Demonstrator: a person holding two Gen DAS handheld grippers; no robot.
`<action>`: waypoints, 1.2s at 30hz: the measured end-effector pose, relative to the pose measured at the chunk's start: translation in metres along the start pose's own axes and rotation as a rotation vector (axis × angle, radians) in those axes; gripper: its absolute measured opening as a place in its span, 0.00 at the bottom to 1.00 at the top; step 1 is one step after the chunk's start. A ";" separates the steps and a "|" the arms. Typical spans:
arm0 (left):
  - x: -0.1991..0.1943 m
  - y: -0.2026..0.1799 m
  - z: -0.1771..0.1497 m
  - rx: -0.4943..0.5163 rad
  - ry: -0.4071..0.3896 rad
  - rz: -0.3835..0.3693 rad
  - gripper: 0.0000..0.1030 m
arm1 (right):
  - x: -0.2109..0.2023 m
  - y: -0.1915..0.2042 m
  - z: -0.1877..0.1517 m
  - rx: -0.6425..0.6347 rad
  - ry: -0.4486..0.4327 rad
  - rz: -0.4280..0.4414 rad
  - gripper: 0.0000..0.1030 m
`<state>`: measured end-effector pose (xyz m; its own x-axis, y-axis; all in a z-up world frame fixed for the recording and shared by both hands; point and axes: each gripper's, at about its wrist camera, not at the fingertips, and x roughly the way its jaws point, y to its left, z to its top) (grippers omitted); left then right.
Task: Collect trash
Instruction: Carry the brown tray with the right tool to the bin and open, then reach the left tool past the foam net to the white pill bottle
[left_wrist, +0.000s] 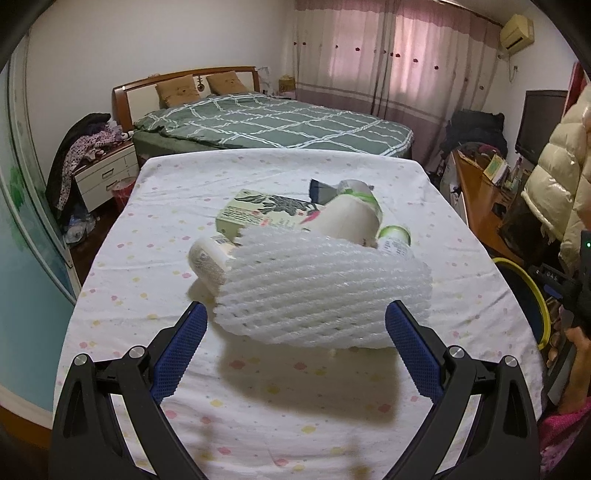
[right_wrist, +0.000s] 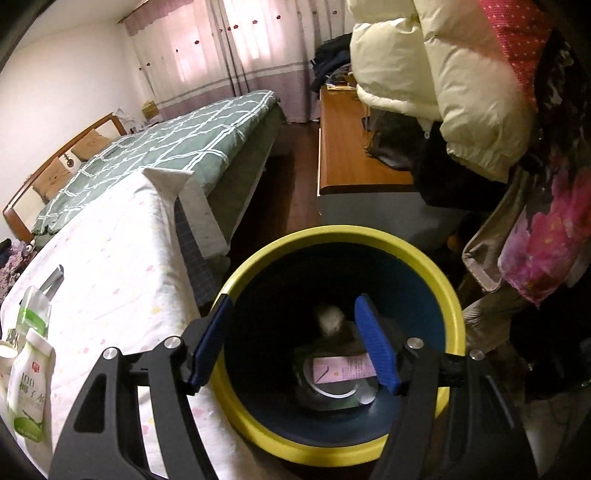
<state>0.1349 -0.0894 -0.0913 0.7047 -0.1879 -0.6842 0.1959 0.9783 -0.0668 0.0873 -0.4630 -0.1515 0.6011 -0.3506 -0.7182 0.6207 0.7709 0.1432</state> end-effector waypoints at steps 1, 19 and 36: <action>0.001 -0.001 0.000 0.001 0.002 0.002 0.93 | 0.000 0.003 -0.002 -0.007 -0.001 0.006 0.63; 0.035 -0.019 0.004 -0.003 0.075 -0.093 0.88 | 0.001 0.018 -0.004 -0.032 0.001 0.040 0.64; 0.039 -0.028 -0.001 0.028 0.124 -0.178 0.24 | 0.001 0.016 -0.005 -0.023 0.008 0.065 0.64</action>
<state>0.1566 -0.1246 -0.1167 0.5683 -0.3432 -0.7478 0.3294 0.9277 -0.1755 0.0955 -0.4491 -0.1534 0.6359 -0.2950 -0.7132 0.5687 0.8038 0.1745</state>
